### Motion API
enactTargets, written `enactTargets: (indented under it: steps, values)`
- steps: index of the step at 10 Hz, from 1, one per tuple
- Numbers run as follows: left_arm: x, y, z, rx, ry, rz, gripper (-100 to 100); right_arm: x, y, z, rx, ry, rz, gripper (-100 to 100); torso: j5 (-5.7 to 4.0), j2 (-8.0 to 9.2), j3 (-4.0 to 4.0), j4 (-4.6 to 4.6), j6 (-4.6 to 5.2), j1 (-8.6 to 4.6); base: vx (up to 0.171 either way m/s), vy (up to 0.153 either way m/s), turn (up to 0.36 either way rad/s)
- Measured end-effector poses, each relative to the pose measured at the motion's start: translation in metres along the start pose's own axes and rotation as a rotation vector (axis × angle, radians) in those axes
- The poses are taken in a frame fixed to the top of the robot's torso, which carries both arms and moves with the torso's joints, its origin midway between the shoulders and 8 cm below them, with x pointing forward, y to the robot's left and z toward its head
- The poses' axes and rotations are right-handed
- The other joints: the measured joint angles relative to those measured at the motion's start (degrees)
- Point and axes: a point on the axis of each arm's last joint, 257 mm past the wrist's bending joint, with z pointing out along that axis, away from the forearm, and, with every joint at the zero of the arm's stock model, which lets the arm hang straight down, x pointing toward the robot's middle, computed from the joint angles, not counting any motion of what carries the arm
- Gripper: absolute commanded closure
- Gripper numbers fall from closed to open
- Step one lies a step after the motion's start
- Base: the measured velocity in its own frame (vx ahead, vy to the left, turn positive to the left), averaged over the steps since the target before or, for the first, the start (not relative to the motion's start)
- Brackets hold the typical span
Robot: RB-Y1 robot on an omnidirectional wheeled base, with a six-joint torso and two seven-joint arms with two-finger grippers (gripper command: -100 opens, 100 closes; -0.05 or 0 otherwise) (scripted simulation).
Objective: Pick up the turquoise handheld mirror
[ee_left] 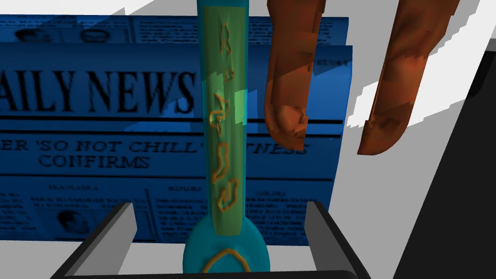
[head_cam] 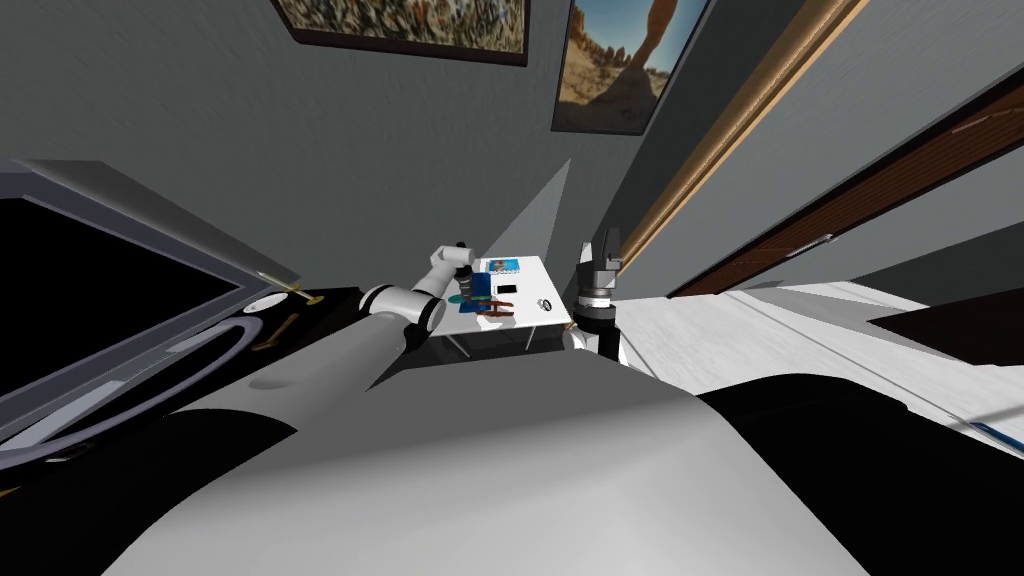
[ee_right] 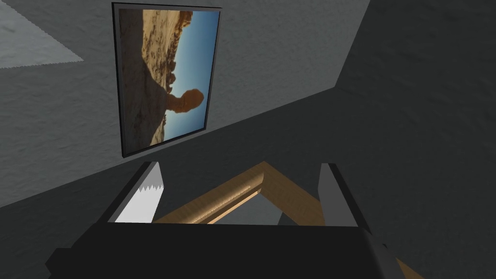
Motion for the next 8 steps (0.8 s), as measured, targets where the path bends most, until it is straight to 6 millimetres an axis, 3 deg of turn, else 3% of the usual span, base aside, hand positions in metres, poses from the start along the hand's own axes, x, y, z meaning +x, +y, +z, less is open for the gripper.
enactTargets:
  steps: [3,4,8]
  values:
    - [-0.003,0.005,0.020,0.002,0.001,-0.002,-100,0.000,0.000,0.000,0.000,0.000,0.000,0,0.00,0.08,0.05,0.02,0.00,-0.01,0.005,-0.003,-0.004]
    - [-0.003,0.005,0.020,0.004,0.001,-0.002,100,0.000,0.000,0.000,0.000,0.000,0.000,0,0.00,0.10,0.06,0.03,0.00,0.00,0.000,0.000,0.000]
    - [-0.003,0.005,0.020,0.003,0.001,-0.003,100,0.000,0.000,0.000,0.000,0.000,0.000,0,0.01,0.06,0.03,0.01,0.02,0.02,0.000,0.000,0.000]
